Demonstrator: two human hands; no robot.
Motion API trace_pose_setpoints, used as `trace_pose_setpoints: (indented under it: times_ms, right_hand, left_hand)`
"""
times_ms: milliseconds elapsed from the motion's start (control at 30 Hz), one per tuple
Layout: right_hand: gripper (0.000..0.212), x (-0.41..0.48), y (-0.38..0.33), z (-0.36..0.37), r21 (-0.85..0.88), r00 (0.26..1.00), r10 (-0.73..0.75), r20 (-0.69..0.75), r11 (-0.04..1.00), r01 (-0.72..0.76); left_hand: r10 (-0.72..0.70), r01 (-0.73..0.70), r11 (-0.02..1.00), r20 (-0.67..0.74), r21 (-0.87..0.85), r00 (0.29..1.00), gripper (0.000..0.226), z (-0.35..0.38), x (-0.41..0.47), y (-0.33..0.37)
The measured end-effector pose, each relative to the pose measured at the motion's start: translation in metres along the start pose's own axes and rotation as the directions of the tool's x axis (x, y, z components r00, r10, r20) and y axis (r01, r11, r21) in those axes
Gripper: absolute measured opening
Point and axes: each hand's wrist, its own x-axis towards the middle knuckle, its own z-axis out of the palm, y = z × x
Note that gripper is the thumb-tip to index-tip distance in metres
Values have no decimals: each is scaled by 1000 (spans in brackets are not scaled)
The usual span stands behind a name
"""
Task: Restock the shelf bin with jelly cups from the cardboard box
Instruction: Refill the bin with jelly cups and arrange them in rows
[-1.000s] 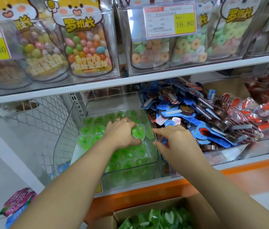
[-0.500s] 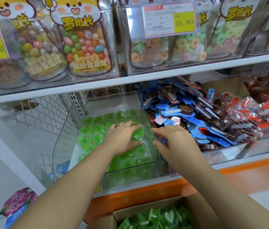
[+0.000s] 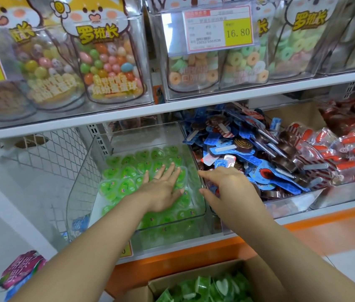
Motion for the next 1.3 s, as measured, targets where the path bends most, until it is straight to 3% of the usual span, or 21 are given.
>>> trace_pose_setpoints:
  times_ms: [233,367,500,633,800,967,1033,1167,1300]
  right_hand:
    - [42,-1,1,-1,-26,1000,-10,16,1000,11]
    - [32,-8,3,1,-22,991,-81,-106,997,80]
    - [23,-11,-16,0,27,978,-169,-124,984,174]
    - [22,1,-52,17,95,984,-148,100,986,138]
    - [27,23,-92,48,-32,906,-72,418,995,93]
    - [27,40,-125,70,-76,886,-46,461,993,92]
    - [32,46,-134,80,-100,857,-43,513,989,110]
    - [51,56,-145,94,-204,706,0,709,957,205]
    - [48,60,-147,99,-214,708,-32,705,943,256]
  left_hand:
    - [7,-7,997,-8,-77,1000,65,-4,-6,2]
    - [1,-58,962,-210,-268,978,58,-31,-45,-16]
    - [-84,-62,942,-412,-329,907,39,-37,-101,-43]
    - [-136,-99,914,-528,-393,838,35,-20,-144,-58]
    - [-156,-140,910,-635,-391,757,35,-6,-160,-73]
    - [-204,-138,910,-712,-392,672,35,-4,-161,-88]
    - [-225,-129,905,-713,-406,664,36,-1,-158,-95]
    - [-259,-104,888,-673,-448,693,33,5,-154,-104]
    - [-238,-112,895,-674,-432,699,32,5,-153,-108]
